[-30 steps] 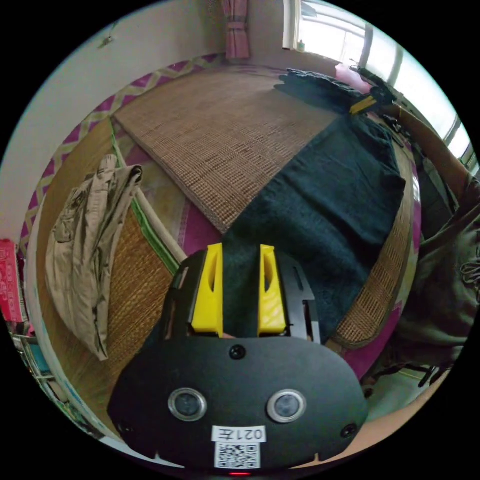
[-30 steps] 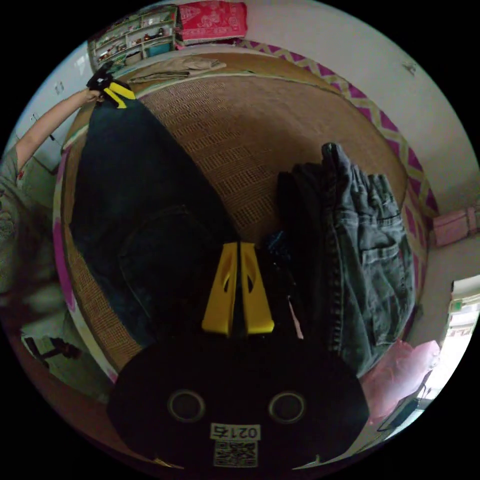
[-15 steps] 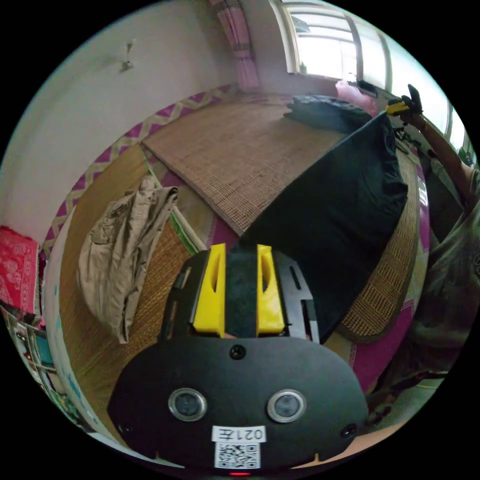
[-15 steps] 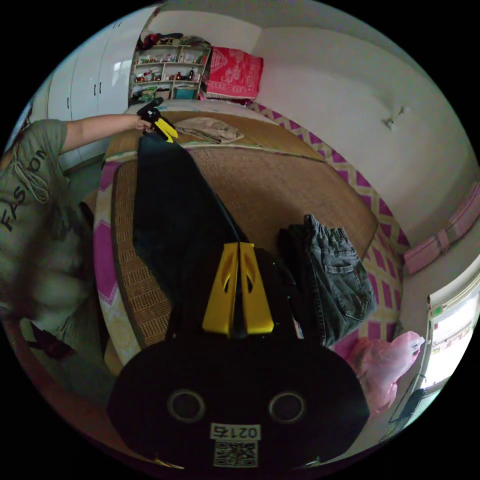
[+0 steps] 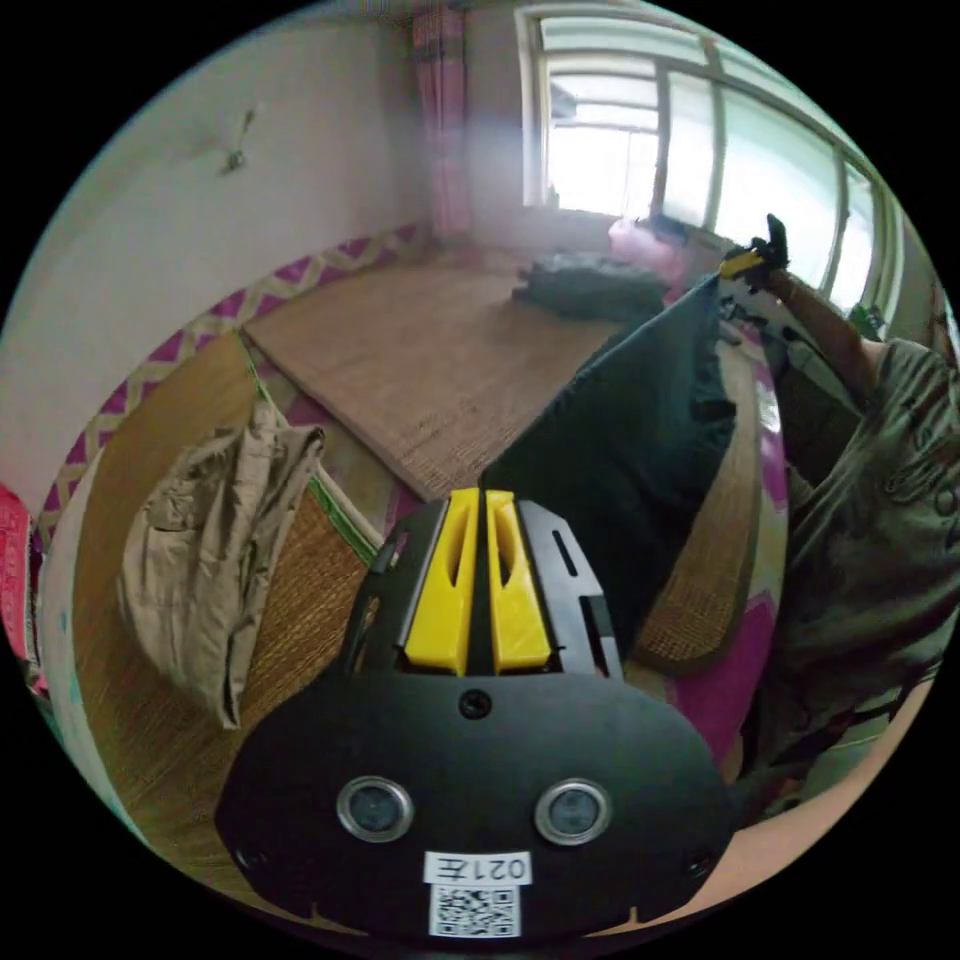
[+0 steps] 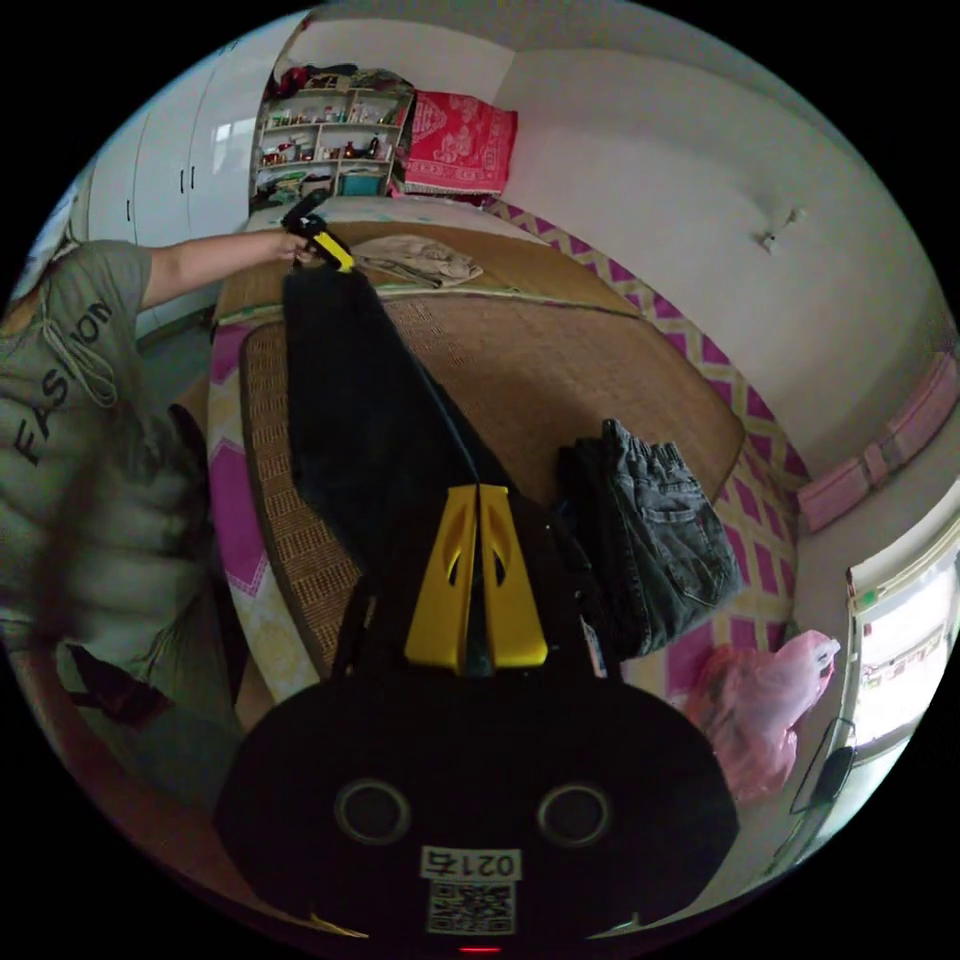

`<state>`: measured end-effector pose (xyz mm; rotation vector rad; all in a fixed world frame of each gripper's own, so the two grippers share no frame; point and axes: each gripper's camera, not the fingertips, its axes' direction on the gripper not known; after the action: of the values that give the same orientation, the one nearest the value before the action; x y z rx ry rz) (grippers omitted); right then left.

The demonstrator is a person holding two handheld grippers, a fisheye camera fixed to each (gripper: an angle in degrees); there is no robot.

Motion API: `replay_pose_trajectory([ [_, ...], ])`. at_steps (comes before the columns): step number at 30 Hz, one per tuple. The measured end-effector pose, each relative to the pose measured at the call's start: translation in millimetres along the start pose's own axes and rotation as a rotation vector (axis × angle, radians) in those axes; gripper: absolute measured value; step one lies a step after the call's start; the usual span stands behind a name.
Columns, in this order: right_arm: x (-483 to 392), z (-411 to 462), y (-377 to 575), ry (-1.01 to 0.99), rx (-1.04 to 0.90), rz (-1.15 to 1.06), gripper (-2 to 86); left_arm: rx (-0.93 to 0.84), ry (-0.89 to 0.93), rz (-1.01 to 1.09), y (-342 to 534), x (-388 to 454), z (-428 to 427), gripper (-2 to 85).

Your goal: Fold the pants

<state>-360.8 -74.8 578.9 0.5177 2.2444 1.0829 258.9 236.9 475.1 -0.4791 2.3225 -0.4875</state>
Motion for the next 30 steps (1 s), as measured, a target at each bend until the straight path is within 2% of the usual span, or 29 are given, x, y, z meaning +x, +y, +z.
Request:
replay_pose_trajectory([
  [4, -33, -46, 46, -0.037, 0.09, 0.031, -1.0, 0.127, -0.024, 0.086, 43, 84, -100, -0.8],
  [10, -114, -57, 127, -0.141, 0.081, 0.057, -1.0, 0.086, -0.011, -0.02, 134, 173, -136, -0.8],
  [14, -140, -20, 162, -0.19, 0.014, 0.132, -0.9, 0.059, 0.018, -0.182, 189, 184, -115, -0.8],
  [19, -144, 14, 184, -0.21, -0.034, 0.248, 0.2, 0.159, 0.092, -0.353, 230, 170, -138, -0.5],
  [20, -143, 12, 185, -0.213, -0.035, 0.257, 1.0, 0.183, 0.081, -0.362, 232, 168, -148, -0.4],
  [22, -139, 4, 185, -0.224, -0.095, 0.283, 5.7, 0.293, -0.082, -0.485, 249, 153, -196, 0.3],
  [23, -139, 1, 185, -0.22, -0.105, 0.284, 7.2, 0.292, -0.143, -0.534, 254, 148, -205, 0.6],
  [25, -132, -15, 189, -0.198, -0.089, 0.313, 10.4, 0.073, -0.364, -0.76, 267, 115, -218, 5.9],
  [28, -114, -36, 193, -0.163, 0.024, 0.391, 11.1, -0.02, -0.377, -0.853, 277, 89, -217, 9.6],
  [30, -102, -37, 193, -0.143, 0.057, 0.447, 10.8, -0.055, -0.34, -0.816, 273, 84, -216, 5.5],
])
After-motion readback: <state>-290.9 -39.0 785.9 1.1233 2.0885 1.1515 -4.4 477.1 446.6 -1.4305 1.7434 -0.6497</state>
